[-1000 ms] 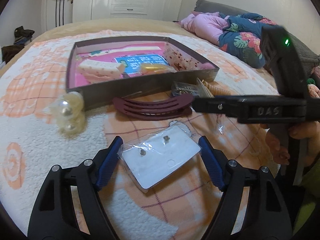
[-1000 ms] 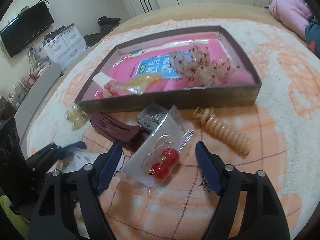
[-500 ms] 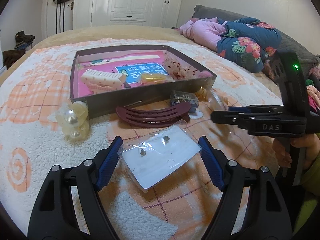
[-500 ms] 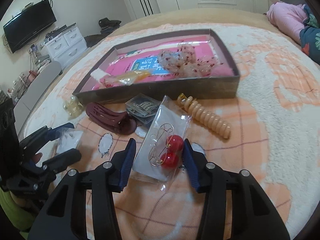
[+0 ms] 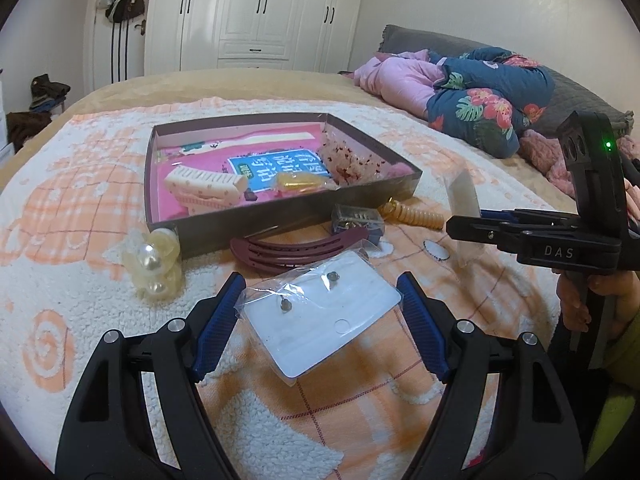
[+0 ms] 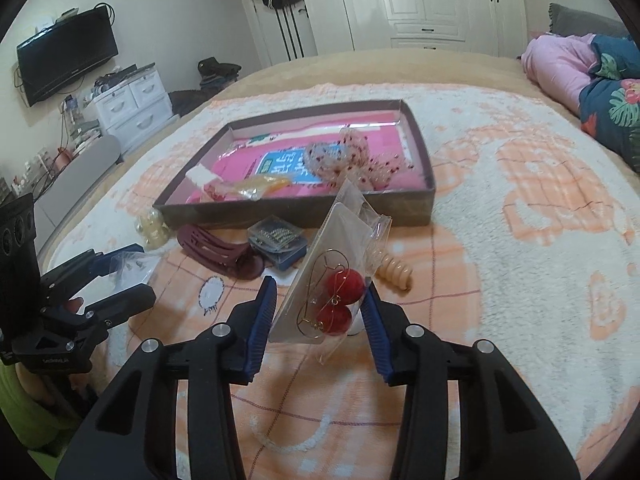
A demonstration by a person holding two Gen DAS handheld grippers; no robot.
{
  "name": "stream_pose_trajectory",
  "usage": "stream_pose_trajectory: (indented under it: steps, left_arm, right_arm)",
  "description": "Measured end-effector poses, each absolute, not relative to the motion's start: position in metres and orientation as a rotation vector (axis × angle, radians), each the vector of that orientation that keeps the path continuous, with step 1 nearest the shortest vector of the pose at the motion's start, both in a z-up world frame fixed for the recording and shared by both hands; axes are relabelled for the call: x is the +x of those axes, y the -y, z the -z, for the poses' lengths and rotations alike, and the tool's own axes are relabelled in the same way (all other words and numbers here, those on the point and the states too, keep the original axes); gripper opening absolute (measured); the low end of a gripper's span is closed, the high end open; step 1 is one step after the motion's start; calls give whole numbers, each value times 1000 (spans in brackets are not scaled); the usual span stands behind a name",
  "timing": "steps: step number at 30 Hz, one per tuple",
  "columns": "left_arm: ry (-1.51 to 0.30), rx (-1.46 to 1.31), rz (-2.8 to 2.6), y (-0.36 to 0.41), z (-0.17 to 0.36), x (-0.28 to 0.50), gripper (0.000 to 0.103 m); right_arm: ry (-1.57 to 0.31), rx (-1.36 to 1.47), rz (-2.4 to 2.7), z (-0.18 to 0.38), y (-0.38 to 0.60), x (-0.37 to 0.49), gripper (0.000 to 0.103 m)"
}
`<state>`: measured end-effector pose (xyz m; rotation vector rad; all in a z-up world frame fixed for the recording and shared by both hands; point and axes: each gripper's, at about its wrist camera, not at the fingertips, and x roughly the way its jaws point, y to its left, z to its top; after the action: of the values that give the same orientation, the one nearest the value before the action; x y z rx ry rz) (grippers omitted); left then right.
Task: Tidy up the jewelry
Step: 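Grasp the white stud-earring card with the left gripper while the right grasps the red cherry earring packet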
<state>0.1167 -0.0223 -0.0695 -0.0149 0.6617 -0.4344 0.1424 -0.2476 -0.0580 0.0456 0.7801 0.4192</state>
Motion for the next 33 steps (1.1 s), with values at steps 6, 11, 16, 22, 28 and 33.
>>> stream_pose_trajectory:
  steps: [6,11,16,22,28,33]
  left_arm:
    - [-645,-19,442,24,63,119,68]
    - [-627,-21,451,27,53,123,68]
    - [-608,-25,443,28,42,134,68]
    - [-576,-30,440,29,29,146,68]
    - [-558,-45,438,28,20,159,68]
    - [-541,-68,444,27,12,170,68]
  right_arm:
    - [-746,41,-399,48,256,140,41]
    - [-709,20,-382,40,259,138,41]
    - [-690,21,-379,34,261,140,41]
    - [-667,10,-369,25,261,142,41]
    - [-643,-11,-356,16,259,147,41]
    - [-622,-30,-354,9,255,155,41]
